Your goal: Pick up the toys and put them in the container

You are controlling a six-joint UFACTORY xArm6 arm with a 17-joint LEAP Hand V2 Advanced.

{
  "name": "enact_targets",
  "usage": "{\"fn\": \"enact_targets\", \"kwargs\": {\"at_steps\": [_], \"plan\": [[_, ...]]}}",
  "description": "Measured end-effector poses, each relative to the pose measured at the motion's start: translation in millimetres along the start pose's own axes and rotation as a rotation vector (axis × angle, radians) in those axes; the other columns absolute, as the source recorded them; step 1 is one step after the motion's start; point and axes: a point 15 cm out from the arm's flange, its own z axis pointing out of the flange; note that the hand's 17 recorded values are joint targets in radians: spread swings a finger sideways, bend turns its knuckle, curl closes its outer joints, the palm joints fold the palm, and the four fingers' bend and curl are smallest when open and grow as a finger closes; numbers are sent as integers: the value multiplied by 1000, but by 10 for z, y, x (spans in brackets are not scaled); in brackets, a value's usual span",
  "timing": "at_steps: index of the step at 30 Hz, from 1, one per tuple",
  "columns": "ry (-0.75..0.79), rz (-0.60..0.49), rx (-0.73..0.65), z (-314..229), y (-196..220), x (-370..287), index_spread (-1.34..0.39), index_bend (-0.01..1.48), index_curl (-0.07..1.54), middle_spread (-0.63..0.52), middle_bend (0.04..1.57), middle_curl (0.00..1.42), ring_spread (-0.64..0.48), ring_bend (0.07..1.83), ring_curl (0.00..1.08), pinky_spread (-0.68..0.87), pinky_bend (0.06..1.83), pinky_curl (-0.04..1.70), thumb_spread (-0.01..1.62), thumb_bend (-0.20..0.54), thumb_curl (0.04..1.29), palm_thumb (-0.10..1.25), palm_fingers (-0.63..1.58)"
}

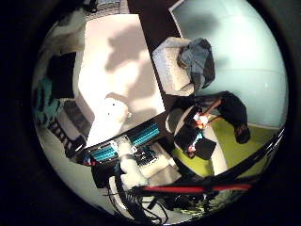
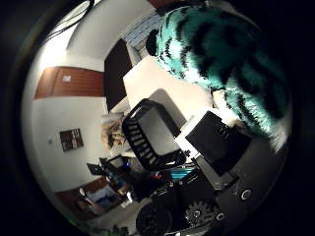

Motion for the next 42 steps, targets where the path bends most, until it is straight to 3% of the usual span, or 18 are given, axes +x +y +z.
{"fn": "enact_targets", "kwargs": {"at_steps": [20,29,32,35,36,38,39,41,42], "plan": [[-29,-406,2,-163,1048,-1674,-268,1205,965,-236,1306,1082,-282,1391,927,-202,1217,1256,706,-17,905,1011,882],[-22,-460,-27,33,1087,-1937,-276,1173,980,-242,1293,1097,-287,1376,937,-208,1207,1270,731,-17,907,1000,895],[-39,-466,-42,63,1101,-1997,-282,1131,983,-244,1261,1102,-281,1374,927,-211,1223,1256,823,-36,876,897,901],[-54,-466,-49,108,1064,-2060,-311,818,914,-244,1131,1001,-288,1316,813,-304,1108,1084,1000,-32,775,769,806],[-48,-464,-60,144,1048,-2048,-334,592,852,-240,1033,940,-298,1257,758,-377,1065,1014,1096,-27,710,723,572],[-40,-463,-75,201,1027,-2039,-380,461,780,-223,904,875,-276,1172,709,-384,1023,967,1174,-24,640,681,364],[-35,-462,-86,256,1028,-2033,-418,460,733,-197,797,817,-222,1058,663,-302,929,949,1206,-23,600,662,172],[-21,-461,-118,401,1054,-2008,-453,425,635,-141,616,704,-127,937,568,-125,857,899,1243,-19,530,636,130],[-21,-469,-124,508,1031,-2002,-452,370,541,-48,415,559,37,772,470,191,797,826,1257,-17,463,632,46]]}}
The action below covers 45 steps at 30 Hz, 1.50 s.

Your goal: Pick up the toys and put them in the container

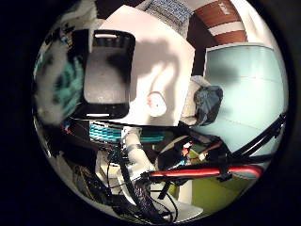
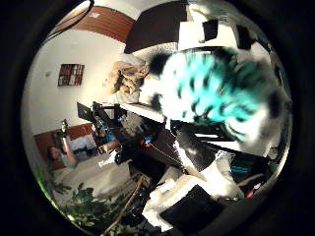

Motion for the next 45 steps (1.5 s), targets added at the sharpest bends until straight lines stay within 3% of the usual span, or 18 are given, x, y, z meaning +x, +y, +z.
{"fn": "enact_targets", "kwargs": {"at_steps": [7,22,31,36,45], "plan": [[-3,0,16,4,-78,113,-451,228,415,32,238,412,202,543,326,487,715,662,1238,-17,403,624,34],[-7,99,25,-205,92,651,-332,155,302,77,198,333,239,441,255,539,646,470,1207,-21,357,582,79],[-4,233,-61,-194,623,1568,-259,155,270,123,193,327,252,402,243,523,657,396,1175,-23,336,544,28],[88,318,-112,-48,1015,2149,-247,162,271,144,191,318,253,375,239,513,658,365,1148,-21,330,540,1],[174,350,-283,550,1669,2679,-280,178,294,162,179,296,264,304,232,490,612,318,1083,-23,319,565,-10]]}}
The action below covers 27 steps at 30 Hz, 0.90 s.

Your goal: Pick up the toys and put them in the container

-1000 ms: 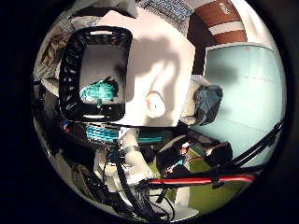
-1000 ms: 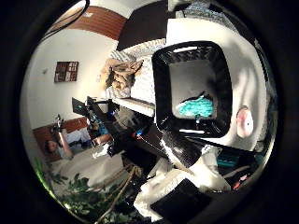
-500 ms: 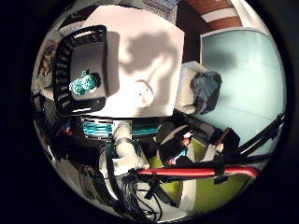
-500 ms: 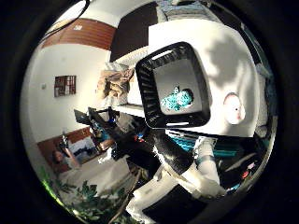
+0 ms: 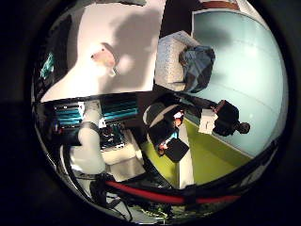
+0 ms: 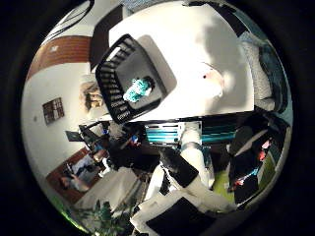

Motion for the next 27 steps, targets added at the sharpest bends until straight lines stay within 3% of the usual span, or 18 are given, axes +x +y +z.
{"fn": "enact_targets", "kwargs": {"at_steps": [13,27], "plan": [[44,7,-142,844,-24,238,-306,179,306,154,172,260,268,262,242,464,568,296,1048,-24,309,572,-9],[55,-10,-130,1017,-386,114,-374,177,316,151,175,252,270,238,252,460,545,299,1042,-24,313,586,-4]]}}
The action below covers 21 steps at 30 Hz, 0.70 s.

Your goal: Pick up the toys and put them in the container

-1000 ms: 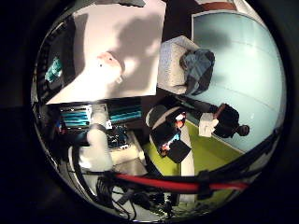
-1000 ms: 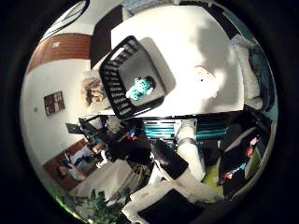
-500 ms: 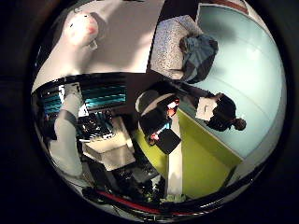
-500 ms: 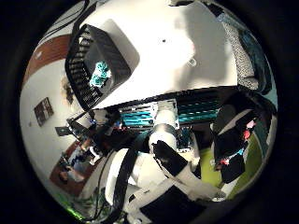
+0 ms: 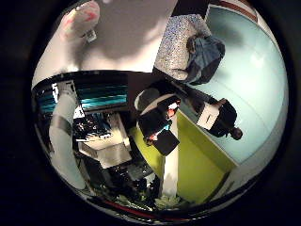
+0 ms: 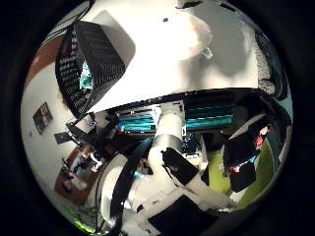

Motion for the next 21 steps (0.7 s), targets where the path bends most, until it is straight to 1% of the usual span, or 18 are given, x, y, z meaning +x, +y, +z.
{"fn": "enact_targets", "kwargs": {"at_steps": [4,13,21], "plan": [[0,0,-23,74,-107,-49,-365,175,313,149,175,253,270,243,256,460,543,300,1041,-24,313,586,-2],[-11,20,-7,205,-444,-168,-346,174,308,149,176,260,259,242,260,462,547,303,1036,-24,316,593,-2],[-34,31,10,335,-718,-256,-292,165,299,149,178,265,259,254,265,471,566,303,1037,-24,316,598,-8]]}}
